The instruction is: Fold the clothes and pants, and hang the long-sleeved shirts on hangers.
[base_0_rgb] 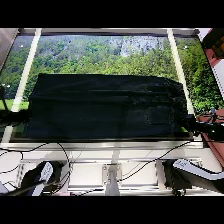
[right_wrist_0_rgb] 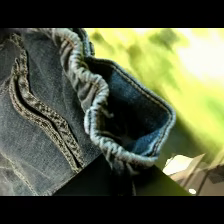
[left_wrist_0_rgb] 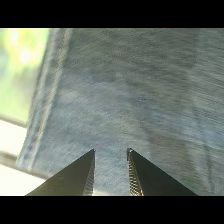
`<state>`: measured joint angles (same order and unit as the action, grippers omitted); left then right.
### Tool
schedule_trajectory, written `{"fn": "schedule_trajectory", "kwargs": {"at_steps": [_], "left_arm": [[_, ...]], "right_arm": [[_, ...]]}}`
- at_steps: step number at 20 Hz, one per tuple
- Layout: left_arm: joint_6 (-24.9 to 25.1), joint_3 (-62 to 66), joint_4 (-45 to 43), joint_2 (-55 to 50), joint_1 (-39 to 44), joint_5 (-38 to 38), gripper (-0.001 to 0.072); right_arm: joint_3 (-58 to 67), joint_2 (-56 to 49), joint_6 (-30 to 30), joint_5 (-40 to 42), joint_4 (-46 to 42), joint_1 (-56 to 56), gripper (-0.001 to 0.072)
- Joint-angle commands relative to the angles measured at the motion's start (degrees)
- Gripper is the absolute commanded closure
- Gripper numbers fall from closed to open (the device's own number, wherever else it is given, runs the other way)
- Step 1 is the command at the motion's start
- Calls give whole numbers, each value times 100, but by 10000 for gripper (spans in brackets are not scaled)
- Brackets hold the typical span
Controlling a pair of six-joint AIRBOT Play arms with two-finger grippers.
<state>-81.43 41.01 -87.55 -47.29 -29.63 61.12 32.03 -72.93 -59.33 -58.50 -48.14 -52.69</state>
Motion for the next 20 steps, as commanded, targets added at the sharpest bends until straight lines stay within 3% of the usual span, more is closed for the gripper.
{"fn": "schedule_trajectory", "kwargs": {"at_steps": [1, 3, 4, 5, 6, 9, 14, 16, 20], "left_arm": [[-258, -28, 417, -214, -1008, 291, 476], [-256, -28, 1014, -509, -1910, 625, 472], [-256, -28, 1187, -660, -2306, 785, 358], [-256, -28, 1235, -828, -2671, 916, 162], [-197, -31, 1283, -1003, -2951, 1019, 118], [363, -131, 1368, -1425, -3246, 887, 123], [426, -472, 1832, -1906, -3254, 118, 130], [610, -490, 2179, -1978, -3254, -297, 172], [702, -494, 2393, -2210, -3211, -505, 174]], "right_arm": [[7, 37, 11, -249, 168, 0, 667], [7, 37, 11, -236, 168, 0, 667], [7, 37, 11, -240, 168, 0, 667], [7, 37, 11, -258, 168, 0, 667], [7, 37, 11, -289, 166, 0, 667], [7, 37, 11, -313, 166, 0, 667], [7, 37, 11, -363, 164, 0, 667], [7, 37, 31, -297, 160, 0, 667], [37, 39, 103, -356, 144, 0, 667]]}}
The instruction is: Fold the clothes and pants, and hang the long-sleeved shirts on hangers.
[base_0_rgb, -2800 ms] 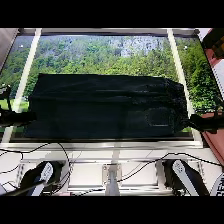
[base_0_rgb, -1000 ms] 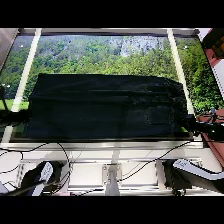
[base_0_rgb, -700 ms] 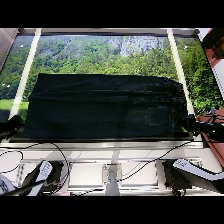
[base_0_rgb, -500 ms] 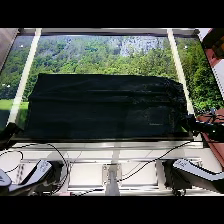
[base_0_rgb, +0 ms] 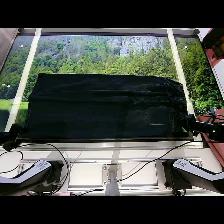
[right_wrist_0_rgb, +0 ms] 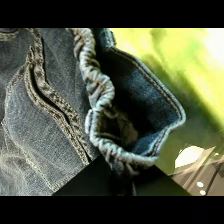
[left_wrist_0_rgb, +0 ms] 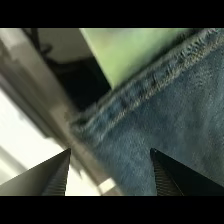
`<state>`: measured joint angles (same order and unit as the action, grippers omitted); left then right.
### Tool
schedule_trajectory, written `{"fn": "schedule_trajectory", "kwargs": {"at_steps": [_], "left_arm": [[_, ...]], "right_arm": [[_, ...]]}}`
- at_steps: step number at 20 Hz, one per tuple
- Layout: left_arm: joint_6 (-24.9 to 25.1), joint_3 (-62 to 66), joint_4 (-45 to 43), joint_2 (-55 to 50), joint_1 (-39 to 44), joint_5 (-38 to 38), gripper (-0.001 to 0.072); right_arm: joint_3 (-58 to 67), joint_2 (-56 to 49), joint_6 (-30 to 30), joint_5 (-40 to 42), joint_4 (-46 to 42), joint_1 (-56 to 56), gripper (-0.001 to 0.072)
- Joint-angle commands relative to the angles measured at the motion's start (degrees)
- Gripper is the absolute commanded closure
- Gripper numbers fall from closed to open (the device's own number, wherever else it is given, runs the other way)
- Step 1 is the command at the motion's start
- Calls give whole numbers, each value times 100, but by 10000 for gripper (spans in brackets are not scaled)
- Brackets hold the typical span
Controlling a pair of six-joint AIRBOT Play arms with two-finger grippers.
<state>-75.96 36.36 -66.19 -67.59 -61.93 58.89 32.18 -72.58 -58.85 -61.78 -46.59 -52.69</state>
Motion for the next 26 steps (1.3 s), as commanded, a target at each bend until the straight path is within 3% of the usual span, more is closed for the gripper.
{"fn": "schedule_trajectory", "kwargs": {"at_steps": [1, 5, 7, 8, 9, 10, 13, 16, 20, 23, 26], "left_arm": [[317, -28, 328, -245, 76, -289, 216], [822, -48, 1034, -317, 369, -479, 257], [1014, -46, 1340, -295, 435, -468, 497], [1043, -44, 1423, -249, 435, -466, 533], [1045, -44, 1416, -170, 431, -466, 649], [1091, -42, 1399, -48, 424, -466, 679], [1215, -2, 1399, 529, 422, -472, 679], [1187, 188, 1401, 1117, 435, -468, 682], [811, 684, 1405, 1591, 522, -448, 683], [693, 1029, 1545, 1596, 988, -693, 683], [693, 1045, 2002, 1545, 1665, -1792, 683]], "right_arm": [[20, 4, 111, -37, -17, 0, 667], [22, 7, 114, -149, -15, 0, 667], [22, 17, 153, -310, -20, 0, 667], [22, 72, 151, -387, -17, 0, 667], [22, 179, 151, -472, -17, 0, 668], [22, 367, 131, -542, -17, 0, 668], [22, 1182, -269, -780, -168, 0, 668], [22, 2052, -1165, -1145, -1016, 120, 669], [105, 2723, -1598, -1447, -1224, 605, 669], [645, 2741, -1821, -1032, -634, 1054, 669], [1091, 2730, -2428, 240, -431, 1655, 669]]}}
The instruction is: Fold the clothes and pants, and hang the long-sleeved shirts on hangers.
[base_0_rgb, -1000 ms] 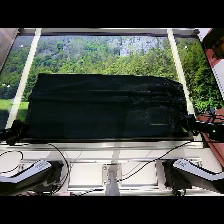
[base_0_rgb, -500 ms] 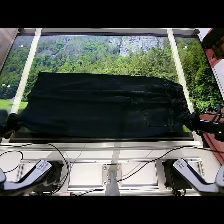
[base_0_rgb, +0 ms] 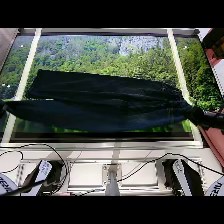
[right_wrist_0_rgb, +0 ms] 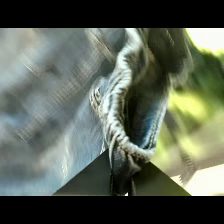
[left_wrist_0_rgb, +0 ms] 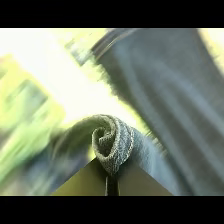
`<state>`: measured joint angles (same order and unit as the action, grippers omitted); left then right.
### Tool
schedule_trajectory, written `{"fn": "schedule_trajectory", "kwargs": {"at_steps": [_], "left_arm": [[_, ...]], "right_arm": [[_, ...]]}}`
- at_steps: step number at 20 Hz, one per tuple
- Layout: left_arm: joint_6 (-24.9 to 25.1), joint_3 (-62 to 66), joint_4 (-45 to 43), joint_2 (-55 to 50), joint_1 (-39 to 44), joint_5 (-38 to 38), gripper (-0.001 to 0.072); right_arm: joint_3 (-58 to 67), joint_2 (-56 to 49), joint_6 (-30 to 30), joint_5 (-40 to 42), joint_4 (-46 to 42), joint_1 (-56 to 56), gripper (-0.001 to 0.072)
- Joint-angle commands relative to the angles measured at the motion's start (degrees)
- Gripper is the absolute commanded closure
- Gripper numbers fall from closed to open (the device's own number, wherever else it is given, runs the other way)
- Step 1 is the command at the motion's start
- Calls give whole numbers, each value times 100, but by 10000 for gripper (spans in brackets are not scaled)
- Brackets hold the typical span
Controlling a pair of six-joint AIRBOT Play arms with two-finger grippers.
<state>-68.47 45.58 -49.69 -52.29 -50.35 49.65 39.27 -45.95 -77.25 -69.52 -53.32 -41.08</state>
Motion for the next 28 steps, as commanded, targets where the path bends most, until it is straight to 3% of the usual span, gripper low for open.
{"fn": "schedule_trajectory", "kwargs": {"at_steps": [1, 5, 8, 11, 13, 15, 21, 25, 28], "left_arm": [[-55, 120, 391, -63, 796, -1390, 683], [50, 122, 385, -651, 2070, -3497, 683], [26, 122, 393, -1263, 2715, -4483, 683], [-514, 122, 393, -1786, 2892, -4675, 683], [-1045, 122, 393, -2028, 2894, -4750, 682], [-1266, 125, 396, -2168, 2894, -4905, 682], [-1480, 575, 393, -2433, 2896, -5071, 682], [-2533, 761, 393, -2859, 2946, -5053, 681], [-2601, 911, 393, -3213, 3126, -5077, 680]], "right_arm": [[466, 17, -887, 1504, 251, 750, 669], [503, -476, -1714, 3281, 275, 2002, 669], [503, -1080, -2345, 4625, 275, 2688, 669], [503, -1757, -3307, 5405, 286, 2876, 669], [514, -2127, -3687, 5652, 382, 2874, 669], [525, -2387, -3926, 5864, 435, 2874, 668], [560, -2813, -4079, 6553, 981, 2894, 668], [1058, -3309, -4076, 6839, 1049, 3086, 668], [1561, -3912, -4079, 6881, 1071, 3206, 668]]}}
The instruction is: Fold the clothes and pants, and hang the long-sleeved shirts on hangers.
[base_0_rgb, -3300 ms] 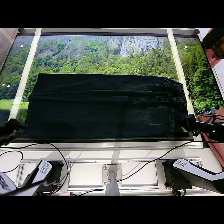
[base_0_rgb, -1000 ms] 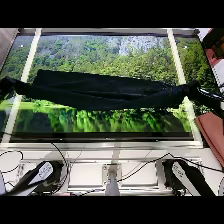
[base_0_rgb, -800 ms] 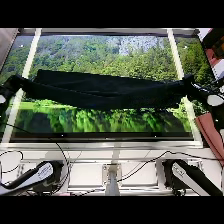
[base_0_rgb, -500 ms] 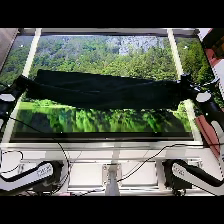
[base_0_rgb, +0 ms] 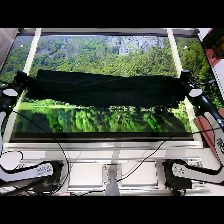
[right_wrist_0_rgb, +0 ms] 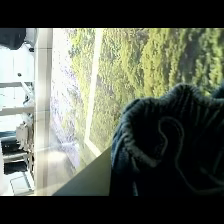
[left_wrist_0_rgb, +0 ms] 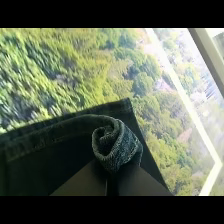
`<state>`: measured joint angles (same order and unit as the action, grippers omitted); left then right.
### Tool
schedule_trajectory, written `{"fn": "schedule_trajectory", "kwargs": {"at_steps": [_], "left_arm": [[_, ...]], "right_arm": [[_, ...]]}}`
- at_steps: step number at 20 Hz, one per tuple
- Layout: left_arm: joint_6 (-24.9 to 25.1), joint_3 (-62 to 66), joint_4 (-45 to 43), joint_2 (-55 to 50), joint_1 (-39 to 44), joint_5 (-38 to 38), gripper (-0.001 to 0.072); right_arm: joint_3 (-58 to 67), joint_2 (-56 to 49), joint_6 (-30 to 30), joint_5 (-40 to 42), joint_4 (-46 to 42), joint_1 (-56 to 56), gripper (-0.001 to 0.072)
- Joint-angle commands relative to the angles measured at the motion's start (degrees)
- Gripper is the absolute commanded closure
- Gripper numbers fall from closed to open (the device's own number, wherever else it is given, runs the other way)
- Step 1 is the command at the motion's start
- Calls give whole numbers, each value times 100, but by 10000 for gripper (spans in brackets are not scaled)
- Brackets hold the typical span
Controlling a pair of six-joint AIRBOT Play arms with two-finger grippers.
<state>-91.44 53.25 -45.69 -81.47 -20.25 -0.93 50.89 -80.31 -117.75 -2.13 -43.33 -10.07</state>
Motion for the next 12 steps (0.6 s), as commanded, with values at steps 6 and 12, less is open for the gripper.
{"fn": "schedule_trajectory", "kwargs": {"at_steps": [6, 12], "left_arm": [[-968, 647, -7, -892, 238, -74, 680], [-1937, 710, -35, -938, 260, -660, 678]], "right_arm": [[704, -1032, -341, 645, 721, 118, 667], [732, -1110, -529, 966, 905, 131, 667]]}}
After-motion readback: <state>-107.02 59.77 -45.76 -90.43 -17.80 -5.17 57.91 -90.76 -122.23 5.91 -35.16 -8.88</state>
